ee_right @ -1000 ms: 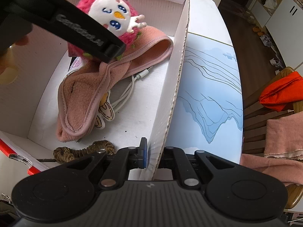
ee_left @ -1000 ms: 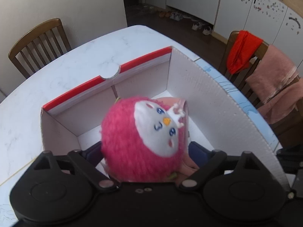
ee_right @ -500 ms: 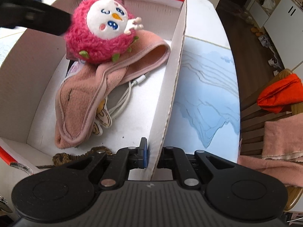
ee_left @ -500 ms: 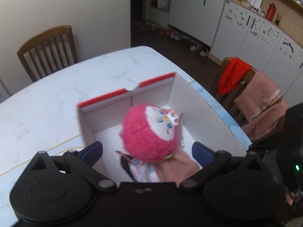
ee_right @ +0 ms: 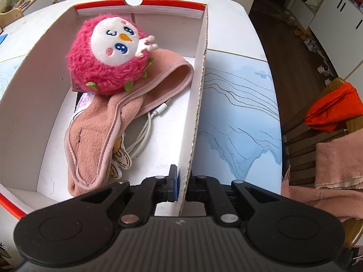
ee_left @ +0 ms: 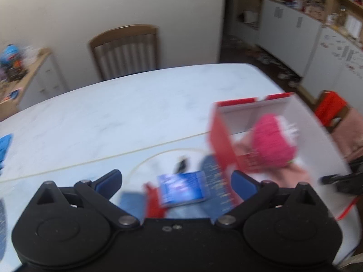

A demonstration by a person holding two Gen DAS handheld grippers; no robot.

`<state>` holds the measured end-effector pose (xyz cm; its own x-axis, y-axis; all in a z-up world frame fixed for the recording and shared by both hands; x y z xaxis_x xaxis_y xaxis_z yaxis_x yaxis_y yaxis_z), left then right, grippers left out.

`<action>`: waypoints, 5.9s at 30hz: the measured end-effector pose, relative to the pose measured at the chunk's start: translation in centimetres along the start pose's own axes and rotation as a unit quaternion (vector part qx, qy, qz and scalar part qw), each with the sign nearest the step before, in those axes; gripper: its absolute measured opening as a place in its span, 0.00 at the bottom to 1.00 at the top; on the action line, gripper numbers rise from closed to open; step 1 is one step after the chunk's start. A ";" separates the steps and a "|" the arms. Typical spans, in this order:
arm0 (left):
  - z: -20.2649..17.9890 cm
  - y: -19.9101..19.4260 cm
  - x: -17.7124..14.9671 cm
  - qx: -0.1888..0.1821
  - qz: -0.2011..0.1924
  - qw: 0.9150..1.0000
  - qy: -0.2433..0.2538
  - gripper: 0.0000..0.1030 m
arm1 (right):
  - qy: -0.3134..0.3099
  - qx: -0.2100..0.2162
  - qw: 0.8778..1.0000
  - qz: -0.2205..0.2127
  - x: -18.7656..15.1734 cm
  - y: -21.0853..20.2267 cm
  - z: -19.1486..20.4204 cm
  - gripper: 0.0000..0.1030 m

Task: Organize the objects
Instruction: 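Withdraw the left gripper to the red cloth on the table, then close the left gripper on the red cloth and lift it, then carry the red cloth with the left gripper into the box, then open the left gripper to drop the red cloth beside the plush, then withdraw the left gripper to the blue tissue pack on the table, then close the left gripper on the blue tissue pack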

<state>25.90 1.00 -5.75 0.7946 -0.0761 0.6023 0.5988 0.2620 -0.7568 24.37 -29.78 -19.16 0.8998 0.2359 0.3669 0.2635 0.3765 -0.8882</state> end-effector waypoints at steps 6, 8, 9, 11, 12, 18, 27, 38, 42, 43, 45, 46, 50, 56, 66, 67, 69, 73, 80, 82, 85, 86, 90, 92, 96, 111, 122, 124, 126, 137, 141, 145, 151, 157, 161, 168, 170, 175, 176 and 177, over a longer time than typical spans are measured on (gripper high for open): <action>2.7 2.1 -3.5 0.029 0.040 0.999 -0.002 0.99 | 0.009 -0.007 1.000 0.002 -0.4 -0.5 -1.4 0.04; 2.8 2.9 -4.8 0.026 0.056 0.998 -0.005 0.99 | 0.011 -0.008 1.000 0.004 -0.8 -0.6 -1.7 0.05; 2.6 3.4 -5.4 0.021 0.065 0.998 -0.006 0.99 | 0.012 -0.008 1.000 0.005 -0.9 -0.7 -1.8 0.05; 2.2 4.3 -6.4 0.017 0.080 0.997 -0.006 0.99 | 0.013 -0.008 1.000 0.005 -1.2 -0.8 -1.9 0.05; 1.9 4.6 -7.0 0.016 0.085 0.996 -0.004 0.99 | 0.014 -0.008 1.000 0.005 -1.2 -0.8 -1.9 0.05; 0.4 6.5 -9.8 0.021 0.105 0.994 -0.008 0.98 | 0.017 -0.009 1.000 0.003 -1.3 -0.8 -1.9 0.05; -0.3 7.1 -10.8 0.021 0.104 0.994 -0.020 0.66 | 0.019 -0.009 1.000 0.002 -1.3 -0.9 -1.8 0.05; 1.0 4.5 -9.1 0.010 0.080 0.995 -0.051 0.35 | 0.018 -0.009 1.000 0.002 -1.3 -0.9 -1.8 0.05; 1.6 2.3 -8.2 0.001 0.065 0.996 -0.058 0.35 | 0.018 -0.009 1.000 0.002 -1.3 -0.9 -1.8 0.05; 1.7 1.8 -8.0 -0.002 0.062 0.996 -0.059 0.35 | 0.018 -0.009 1.000 0.002 -1.3 -0.9 -1.8 0.05; 1.9 0.6 -7.5 -0.007 0.053 0.997 -0.061 0.35 | 0.019 -0.009 1.000 0.002 -1.3 -0.9 -1.8 0.05; 1.9 0.1 -7.2 -0.011 0.050 0.997 -0.062 0.35 | 0.018 -0.009 1.000 0.002 -1.3 -0.9 -1.8 0.05; 1.6 -2.2 -6.1 -0.034 0.033 0.997 -0.066 0.35 | 0.018 -0.009 1.000 0.001 -1.3 -0.9 -1.8 0.05; -0.8 -5.8 -3.6 -0.074 -0.003 0.996 -0.049 0.35 | 0.018 -0.009 1.000 0.001 -1.4 -0.9 -1.8 0.05; -8.7 -8.1 -0.6 -0.146 -0.020 0.989 0.010 0.35 | 0.017 -0.009 1.000 0.001 -1.3 -0.9 -1.7 0.05; -9.5 -8.1 -0.6 -0.150 -0.019 0.988 0.016 0.35 | 0.017 -0.009 1.000 0.001 -1.3 -0.9 -1.7 0.05; -11.1 -8.1 -0.3 -0.158 -0.021 0.987 0.028 0.35 | 0.016 -0.008 1.000 0.000 -1.2 -0.9 -1.6 0.05; -14.1 -7.6 0.0 -0.161 -0.020 0.985 0.052 0.35 | 0.016 -0.007 1.000 -0.001 -1.2 -0.9 -1.5 0.05; -18.1 -5.5 -1.1 -0.155 0.005 0.984 0.091 0.35 | 0.012 -0.003 1.000 -0.002 -1.2 -0.9 -1.3 0.05; -18.8 -4.5 -1.6 -0.146 0.015 0.984 0.104 0.35 | 0.011 -0.002 1.000 -0.003 -1.2 -1.0 -1.3 0.05; -19.7 -3.2 -2.5 -0.136 0.033 0.983 0.121 0.36 | 0.009 -0.002 1.000 -0.003 -1.3 -1.0 -1.3 0.05; -19.9 -2.8 -2.8 -0.132 0.039 0.982 0.126 0.36 | 0.009 -0.002 1.000 -0.003 -1.3 -1.0 -1.3 0.05; -20.5 -1.2 -3.6 -0.122 0.063 0.981 0.138 0.36 | 0.005 0.000 1.000 -0.003 -1.4 -0.9 -1.2 0.05; -20.9 -0.5 -3.6 -0.121 0.073 0.980 0.140 0.36 | 0.005 0.001 1.000 -0.004 -1.4 -0.9 -1.1 0.05; -21.3 1.0 -3.7 -0.107 0.081 0.979 0.154 0.36 | 0.005 0.001 1.000 -0.003 -1.4 -0.8 -1.2 0.05; -20.4 2.3 -4.8 -0.113 0.093 0.975 0.169 0.45 | 0.011 0.003 1.000 -0.003 -1.5 -0.5 -1.4 0.05; -18.8 -1.3 -3.7 -0.129 0.037 0.979 0.152 0.82 | 0.015 0.003 1.000 0.000 -1.6 -0.3 -1.5 0.04; -18.7 -1.8 -3.1 -0.131 0.034 0.980 0.145 0.82 | 0.017 0.003 1.000 -0.001 -1.6 -0.3 -1.5 0.04; -18.2 -2.2 -2.8 -0.132 0.029 0.981 0.138 0.83 | 0.017 0.003 1.000 -0.002 -1.6 -0.3 -1.5 0.04; -12.5 -4.3 -1.5 -0.118 -0.003 0.990 0.077 0.98 | 0.022 0.007 1.000 -0.002 -1.7 -0.5 -1.6 0.05; -8.8 -3.9 -1.4 -0.089 -0.014 0.995 0.046 0.99 | 0.020 -0.001 1.000 -0.001 -1.8 -0.6 -1.8 0.05; -4.5 -2.1 -1.9 -0.030 -0.014 0.999 0.026 0.99 | 0.025 -0.004 1.000 0.000 -2.0 -0.8 -2.4 0.05; -0.7 0.7 -2.9 0.007 0.013 1.000 0.003 0.99 | 0.027 -0.005 1.000 0.003 -2.4 -1.0 -2.6 0.05; -1.1 3.1 -3.7 -0.003 0.034 0.999 0.004 0.99 | 0.027 -0.006 1.000 0.004 -2.4 -1.0 -2.5 0.05; -3.0 4.8 -3.8 -0.001 0.049 0.999 0.001 0.99 | 0.025 -0.008 1.000 0.006 -2.4 -1.0 -2.4 0.05; -5.5 8.5 -3.2 0.031 0.063 0.997 0.020 0.99 | 0.027 -0.011 1.000 0.006 -2.4 -1.1 -2.3 0.05; -5.7 9.4 -3.1 0.038 0.071 0.997 0.020 0.99 | 0.028 -0.011 1.000 0.006 -2.5 -1.1 -2.3 0.05; -5.6 11.0 -3.1 0.049 0.089 0.995 0.005 0.98 | 0.029 -0.012 0.999 0.006 -2.4 -1.1 -2.2 0.05; -5.5 11.1 -3.1 0.051 0.091 0.995 0.003 0.96 | 0.030 -0.012 0.999 0.006 -2.4 -1.1 -2.2 0.05; -5.5 11.2 -3.2 0.051 0.092 0.994 0.002 0.91 | 0.030 -0.012 0.999 0.006 -2.4 -1.1 -2.3 0.05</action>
<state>30.64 -1.10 -17.54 0.8906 -0.0213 0.4543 0.4294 0.3679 -0.8247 22.68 -32.79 -19.69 0.9219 0.1853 0.3402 0.2608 0.3525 -0.8987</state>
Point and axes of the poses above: each gripper's, at about its wrist camera, not at the fingertips, and y roughly the way its jaws point, z to its left, x to its top, the point moved 5 cm from there along y, roughly the way its jaws point, and after that the axes turned 14 degrees about x, right-handed, at the moved point
